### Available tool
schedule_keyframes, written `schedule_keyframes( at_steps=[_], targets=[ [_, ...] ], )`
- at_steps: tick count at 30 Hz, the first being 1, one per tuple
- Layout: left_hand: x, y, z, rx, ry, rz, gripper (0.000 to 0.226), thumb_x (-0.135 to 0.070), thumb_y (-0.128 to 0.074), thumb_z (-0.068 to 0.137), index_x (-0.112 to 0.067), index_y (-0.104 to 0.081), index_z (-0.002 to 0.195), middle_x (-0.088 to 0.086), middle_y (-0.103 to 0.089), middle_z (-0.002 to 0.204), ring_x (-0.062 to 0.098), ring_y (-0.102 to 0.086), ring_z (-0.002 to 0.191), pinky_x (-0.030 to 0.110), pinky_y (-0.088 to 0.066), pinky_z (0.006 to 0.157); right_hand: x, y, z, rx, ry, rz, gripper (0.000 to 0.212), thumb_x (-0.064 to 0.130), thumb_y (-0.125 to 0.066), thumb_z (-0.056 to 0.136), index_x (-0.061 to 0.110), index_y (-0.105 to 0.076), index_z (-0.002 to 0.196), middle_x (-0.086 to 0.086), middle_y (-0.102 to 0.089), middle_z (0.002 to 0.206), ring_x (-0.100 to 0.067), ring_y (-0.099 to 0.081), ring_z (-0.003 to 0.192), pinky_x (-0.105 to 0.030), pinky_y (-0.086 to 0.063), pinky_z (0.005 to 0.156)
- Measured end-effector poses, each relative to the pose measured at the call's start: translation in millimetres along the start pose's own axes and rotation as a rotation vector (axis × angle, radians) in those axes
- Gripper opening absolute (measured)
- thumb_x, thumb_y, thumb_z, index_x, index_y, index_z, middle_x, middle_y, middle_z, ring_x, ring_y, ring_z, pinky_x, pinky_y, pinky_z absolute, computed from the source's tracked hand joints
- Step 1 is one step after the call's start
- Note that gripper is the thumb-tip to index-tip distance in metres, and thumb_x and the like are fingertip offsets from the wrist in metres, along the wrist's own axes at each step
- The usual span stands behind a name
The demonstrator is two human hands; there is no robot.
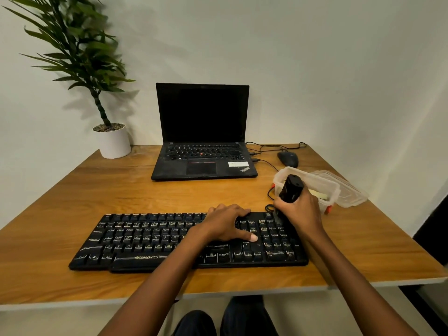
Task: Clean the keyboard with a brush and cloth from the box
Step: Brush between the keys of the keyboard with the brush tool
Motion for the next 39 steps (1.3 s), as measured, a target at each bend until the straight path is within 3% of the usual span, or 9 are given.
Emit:
schedule_keyframes(
  at_steps=[6, 10, 15, 19, 24, 27, 33, 36, 39],
  targets=[
    [0, 0, 1, 0.003, 0.015, -0.003, 0.081, -0.058, -0.059, 0.081, -0.027, -0.025, 0.148, -0.006, -0.032, 0.151, 0.022, -0.026, 0.135, 0.039, -0.02, 0.106, -2, -3, -2, 0.069, -0.02, -0.011, 0.035, 0.022, -0.073, 0.07, 0.02, -0.049, 0.097, 0.002, -0.058, 0.083, -0.02, -0.057, 0.085, -0.036, -0.048, 0.076],
    [0, 2, 1, 0.016, 0.018, -0.005, 0.082, -0.058, -0.06, 0.08, -0.027, -0.025, 0.148, -0.005, -0.032, 0.151, 0.022, -0.027, 0.135, 0.039, -0.02, 0.106, 4, -1, 4, 0.04, 0.013, -0.044, 0.037, 0.027, -0.07, 0.074, 0.016, -0.052, 0.105, 0.001, -0.061, 0.084, -0.021, -0.059, 0.084, -0.036, -0.049, 0.074],
    [0, 1, 1, 0.011, 0.03, -0.014, 0.082, -0.057, -0.061, 0.08, -0.027, -0.026, 0.148, -0.004, -0.033, 0.15, 0.022, -0.027, 0.135, 0.04, -0.021, 0.106, 5, -3, -3, 0.136, 0.004, -0.049, 0.032, 0.021, -0.072, 0.073, 0.023, -0.047, 0.094, 0.012, -0.053, 0.075, -0.015, -0.055, 0.08, -0.033, -0.046, 0.074],
    [-1, 3, 1, 0.03, 0.033, -0.011, 0.082, -0.057, -0.061, 0.08, -0.028, -0.025, 0.148, -0.004, -0.031, 0.151, 0.023, -0.026, 0.136, 0.041, -0.021, 0.108, 9, -3, 5, 0.1, 0.022, -0.071, 0.041, 0.025, -0.068, 0.077, 0.016, -0.049, 0.112, 0.002, -0.057, 0.083, -0.022, -0.057, 0.085, -0.034, -0.046, 0.074],
    [-2, 4, 1, 0.041, 0.034, 0.005, 0.081, -0.056, -0.06, 0.082, -0.027, -0.024, 0.148, -0.002, -0.027, 0.152, 0.024, -0.026, 0.136, 0.041, -0.02, 0.109, 2, 0, -1, 0.169, -0.003, -0.032, 0.032, 0.021, -0.071, 0.074, 0.02, -0.051, 0.098, 0.007, -0.058, 0.081, -0.018, -0.057, 0.086, -0.032, -0.046, 0.075],
    [-3, 4, 0, 0.046, 0.037, 0.005, 0.081, -0.056, -0.06, 0.082, -0.028, -0.024, 0.148, -0.002, -0.026, 0.152, 0.024, -0.025, 0.136, 0.042, -0.02, 0.109, 5, 4, 4, 0.1, -0.008, -0.023, 0.038, 0.022, -0.071, 0.075, 0.015, -0.053, 0.107, 0.003, -0.059, 0.086, -0.019, -0.058, 0.087, -0.035, -0.048, 0.076],
    [-1, 4, 0, 0.039, 0.046, 0.0, 0.08, -0.056, -0.06, 0.081, -0.03, -0.024, 0.148, 0.0, -0.021, 0.153, 0.025, -0.022, 0.138, 0.043, -0.017, 0.111, -3, 4, -16, 0.178, -0.037, 0.064, 0.032, 0.017, -0.072, 0.074, 0.019, -0.051, 0.098, 0.011, -0.055, 0.081, -0.01, -0.056, 0.08, -0.021, -0.04, 0.062],
    [-1, 4, 0, 0.048, 0.045, -0.001, 0.08, -0.056, -0.061, 0.081, -0.03, -0.024, 0.148, 0.0, -0.02, 0.153, 0.025, -0.021, 0.139, 0.043, -0.017, 0.111, 7, 6, -15, 0.083, 0.002, 0.004, 0.032, 0.019, -0.071, 0.073, 0.02, -0.05, 0.097, 0.007, -0.055, 0.079, -0.016, -0.054, 0.082, -0.03, -0.044, 0.07],
    [-1, 4, 0, 0.044, 0.056, -0.004, 0.081, -0.056, -0.062, 0.08, -0.031, -0.025, 0.148, 0.001, -0.02, 0.154, 0.026, -0.022, 0.139, 0.044, -0.018, 0.112, 7, 3, -24, 0.129, -0.004, 0.048, 0.026, 0.014, -0.071, 0.074, 0.018, -0.049, 0.09, 0.002, -0.059, 0.079, -0.019, -0.057, 0.079, -0.037, -0.048, 0.073]
  ],
)
Point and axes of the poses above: each hand's wrist, its own z-axis towards the middle knuckle, its own y-axis out of the back of the hand, x = y × z, the point moved 4 cm from there along z, towards the middle knuckle
